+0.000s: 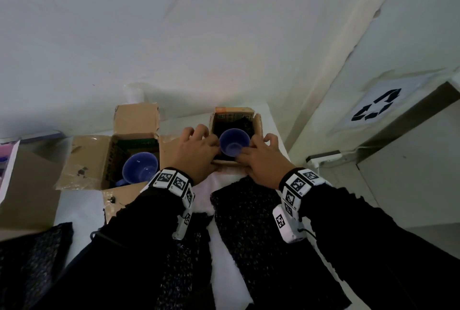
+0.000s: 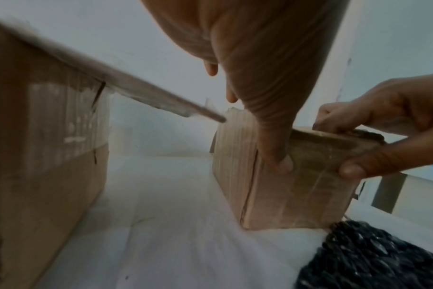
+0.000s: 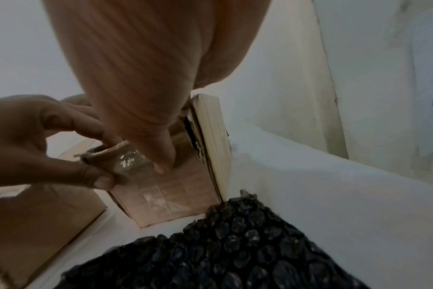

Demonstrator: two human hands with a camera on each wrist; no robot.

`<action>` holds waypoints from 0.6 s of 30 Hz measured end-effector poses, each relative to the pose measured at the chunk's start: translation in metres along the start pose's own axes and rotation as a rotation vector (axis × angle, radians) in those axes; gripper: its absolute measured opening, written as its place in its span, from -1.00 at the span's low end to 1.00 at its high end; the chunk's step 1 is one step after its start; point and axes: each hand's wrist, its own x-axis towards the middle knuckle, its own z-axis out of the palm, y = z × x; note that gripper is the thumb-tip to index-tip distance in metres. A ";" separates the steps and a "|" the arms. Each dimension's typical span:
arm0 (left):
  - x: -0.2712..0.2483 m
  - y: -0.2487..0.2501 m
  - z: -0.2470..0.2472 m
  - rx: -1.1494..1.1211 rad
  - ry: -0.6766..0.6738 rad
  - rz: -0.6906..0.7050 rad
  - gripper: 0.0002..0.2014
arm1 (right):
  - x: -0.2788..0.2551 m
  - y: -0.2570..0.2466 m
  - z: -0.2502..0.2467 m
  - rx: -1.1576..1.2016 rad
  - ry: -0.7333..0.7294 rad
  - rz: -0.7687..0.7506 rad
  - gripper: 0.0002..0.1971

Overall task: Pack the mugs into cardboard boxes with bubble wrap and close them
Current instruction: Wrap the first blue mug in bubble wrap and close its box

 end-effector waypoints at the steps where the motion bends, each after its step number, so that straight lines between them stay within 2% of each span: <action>1: -0.002 0.001 0.001 0.011 0.004 -0.003 -0.67 | 0.000 -0.002 0.002 -0.008 0.014 -0.011 -0.71; 5: -0.001 0.002 0.004 0.002 0.011 -0.050 -0.67 | 0.001 -0.010 0.003 -0.034 -0.007 -0.056 -0.73; 9: 0.004 0.007 0.007 0.025 -0.039 -0.071 -0.66 | 0.005 -0.007 -0.001 -0.044 -0.094 -0.109 -0.74; 11: 0.002 0.009 0.008 0.045 -0.046 -0.091 -0.67 | 0.004 -0.003 -0.003 -0.094 -0.079 -0.128 -0.73; 16: 0.001 0.015 0.009 0.067 -0.034 -0.087 -0.76 | -0.008 0.000 -0.006 -0.214 0.062 -0.115 -0.78; 18: 0.001 0.015 0.009 0.059 -0.047 -0.093 -0.76 | -0.009 0.000 -0.005 -0.224 0.088 -0.126 -0.72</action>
